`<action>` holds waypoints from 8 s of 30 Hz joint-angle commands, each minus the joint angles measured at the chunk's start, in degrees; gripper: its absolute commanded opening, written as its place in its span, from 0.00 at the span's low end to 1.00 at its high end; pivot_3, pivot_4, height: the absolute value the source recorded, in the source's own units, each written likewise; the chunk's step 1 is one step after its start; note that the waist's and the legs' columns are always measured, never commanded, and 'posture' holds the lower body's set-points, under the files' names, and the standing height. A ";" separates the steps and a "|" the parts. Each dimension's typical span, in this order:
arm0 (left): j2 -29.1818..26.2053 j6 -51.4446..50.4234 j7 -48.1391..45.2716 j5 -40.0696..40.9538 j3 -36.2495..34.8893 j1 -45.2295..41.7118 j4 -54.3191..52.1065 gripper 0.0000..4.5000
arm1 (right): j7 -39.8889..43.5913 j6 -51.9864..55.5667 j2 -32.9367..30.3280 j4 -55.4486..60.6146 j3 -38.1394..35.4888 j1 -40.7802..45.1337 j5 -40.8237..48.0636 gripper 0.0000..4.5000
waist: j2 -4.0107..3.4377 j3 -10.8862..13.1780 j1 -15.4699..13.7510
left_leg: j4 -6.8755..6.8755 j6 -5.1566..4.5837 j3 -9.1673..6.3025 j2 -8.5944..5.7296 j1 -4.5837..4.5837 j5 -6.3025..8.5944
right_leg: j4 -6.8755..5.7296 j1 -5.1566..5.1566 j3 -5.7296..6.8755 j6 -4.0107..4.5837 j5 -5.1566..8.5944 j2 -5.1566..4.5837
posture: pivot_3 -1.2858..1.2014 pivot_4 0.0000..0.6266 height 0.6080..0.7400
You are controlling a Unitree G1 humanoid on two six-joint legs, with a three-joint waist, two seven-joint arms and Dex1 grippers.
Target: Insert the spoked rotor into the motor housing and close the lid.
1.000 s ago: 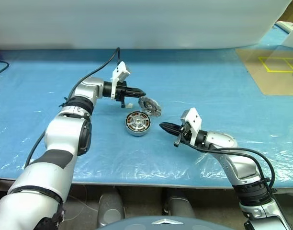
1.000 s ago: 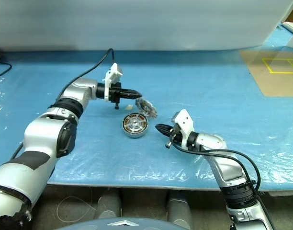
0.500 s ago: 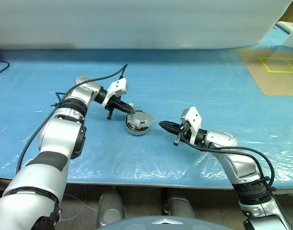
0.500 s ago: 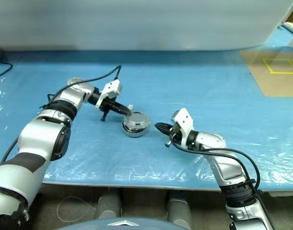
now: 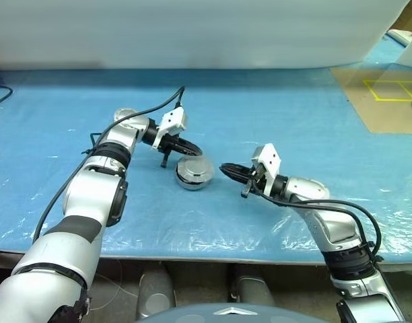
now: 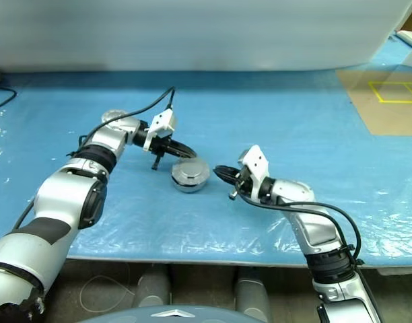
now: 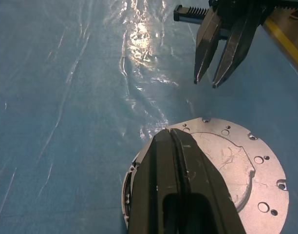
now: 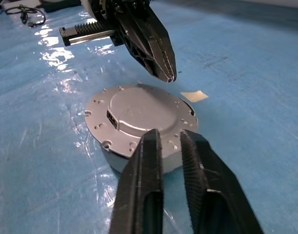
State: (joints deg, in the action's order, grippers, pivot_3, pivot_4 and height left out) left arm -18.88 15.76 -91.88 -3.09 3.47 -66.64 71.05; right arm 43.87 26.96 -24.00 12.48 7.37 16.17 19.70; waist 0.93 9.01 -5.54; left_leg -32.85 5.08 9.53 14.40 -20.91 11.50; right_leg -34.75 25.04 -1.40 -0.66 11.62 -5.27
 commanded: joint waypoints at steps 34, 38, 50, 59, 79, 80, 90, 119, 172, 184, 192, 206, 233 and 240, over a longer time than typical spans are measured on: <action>-10.67 -24.37 17.82 22.08 -8.32 37.15 -55.82 0.00 | 8.81 -5.59 9.39 -22.67 6.97 16.90 -4.51 0.99 | -0.06 0.03 0.59 | 0.01 0.01 0.06 0.24 -0.10 0.00 | -0.06 0.15 0.12 0.18 0.10 0.14 | 0.52 0.24 1.00; -11.49 -26.13 21.52 23.64 -9.55 43.17 -62.15 0.00 | 10.61 -6.36 9.58 -24.75 7.58 18.26 -5.28 0.99 | -0.06 0.03 1.21 | 0.00 0.00 0.06 0.25 -0.10 0.00 | -0.07 0.15 0.14 0.18 0.10 0.13 | 0.52 0.24 1.00; -12.76 -27.45 26.00 27.60 -11.38 47.98 -66.00 0.00 | 12.55 -8.09 10.32 -29.62 7.93 20.15 -7.86 0.99 | -0.06 0.03 1.64 | -0.01 0.00 0.08 0.26 -0.06 0.00 | -0.08 0.15 0.12 0.18 0.11 0.15 | 0.52 0.24 1.00; -10.76 -21.49 28.67 26.33 -11.06 54.72 -64.16 0.00 | 14.23 -8.54 10.14 -28.36 8.13 19.55 -8.27 0.99 | -0.06 0.03 1.67 | 0.00 0.00 0.12 0.27 -0.03 0.00 | -0.08 0.15 0.11 0.18 0.11 0.15 | 0.52 0.24 1.00; -8.30 -15.27 32.19 24.91 -9.98 60.12 -63.75 0.00 | 14.62 -9.93 11.81 -31.65 8.11 21.46 -9.66 0.78 | -0.06 0.03 1.70 | -0.04 -0.01 0.20 0.31 0.04 0.01 | -0.11 0.15 0.07 0.18 0.11 0.16 | 0.52 0.24 1.00; -8.24 -15.09 32.23 24.84 -9.96 60.25 -63.66 0.00 | 14.65 -9.97 11.81 -31.76 8.12 21.47 -9.70 0.72 | -0.06 0.03 1.69 | -0.04 -0.01 0.20 0.31 0.04 0.01 | -0.11 0.15 0.07 0.18 0.11 0.16 | 0.52 0.24 1.00; -7.78 -14.07 33.47 24.80 -10.05 60.94 -64.25 0.00 | 13.65 -9.58 12.83 -32.31 6.93 22.34 -9.11 0.70 | -0.06 0.03 1.74 | -0.06 -0.02 0.22 0.32 0.06 0.01 | -0.13 0.15 0.06 0.18 0.11 0.16 | 0.52 0.24 1.00; -6.78 -12.91 34.68 24.75 -9.80 62.21 -64.97 0.00 | 5.54 -20.25 15.13 -36.76 9.92 20.44 -17.34 0.70 | -0.06 0.03 1.87 | -0.13 -0.01 0.23 0.32 0.11 0.01 | -0.23 0.15 0.01 0.18 0.11 0.17 | 0.52 0.24 1.00; -5.04 -14.65 32.36 21.25 -4.44 40.75 -47.21 0.00 | 2.89 -13.09 13.18 -36.55 10.86 19.36 -19.22 0.70 | -0.13 -0.04 1.58 | -0.01 -0.02 0.44 0.22 0.69 0.02 | -0.14 -0.20 -0.25 0.20 0.12 0.16 | 0.52 0.24 1.00; -6.66 -15.49 30.51 15.03 0.63 38.63 -41.32 0.00 | 1.95 -12.71 12.34 -34.91 10.82 18.60 -19.37 0.70 | -0.22 -0.10 1.45 | 0.02 -0.02 0.44 0.15 0.74 0.02 | -0.10 -0.30 -0.24 0.20 0.12 0.08 | 0.52 0.24 1.00; -6.87 -16.19 29.96 13.33 2.47 38.19 -41.75 0.00 | 2.34 -10.73 12.38 -32.57 9.77 18.39 -17.36 0.91 | -0.26 -0.13 1.39 | 0.04 -0.02 0.44 0.13 0.77 0.02 | -0.06 -0.35 -0.24 0.20 0.12 0.04 | 0.52 0.24 1.00; -6.76 -15.02 28.91 12.43 2.98 37.48 -41.47 0.00 | 2.98 0.31 12.87 -27.28 -0.20 18.48 -5.64 1.00 | -0.28 -0.13 1.41 | 0.13 -0.02 0.44 0.13 0.73 0.02 | 0.02 -0.30 -0.23 0.20 0.12 0.06 | 0.52 0.24 1.00; -6.21 -11.94 29.71 11.67 2.15 36.99 -39.93 0.00 | -6.51 45.59 16.40 -30.74 -21.37 21.76 18.66 1.00 | -0.32 -0.12 1.07 | 0.51 0.01 0.47 0.11 0.71 0.01 | 0.07 -0.10 -0.19 0.19 0.14 0.07 | 0.52 0.24 1.00; -6.07 -11.29 29.88 11.51 2.21 36.81 -39.41 0.00 | -6.65 46.32 16.10 -31.39 -23.07 22.09 20.45 0.91 | -0.33 -0.11 0.98 | 0.54 0.01 0.48 0.11 0.67 0.01 | 0.07 -0.06 -0.18 0.19 0.14 0.08 | 0.52 0.24 1.00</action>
State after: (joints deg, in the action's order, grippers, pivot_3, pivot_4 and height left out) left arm -25.15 4.61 -61.75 10.03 4.14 -30.55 30.24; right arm 36.99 73.21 -7.82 -19.53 -14.46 36.88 37.83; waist 0.60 8.90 -4.55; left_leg -32.31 5.10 10.01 14.52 -20.24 11.50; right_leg -34.69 24.99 -1.58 -0.47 11.76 -5.20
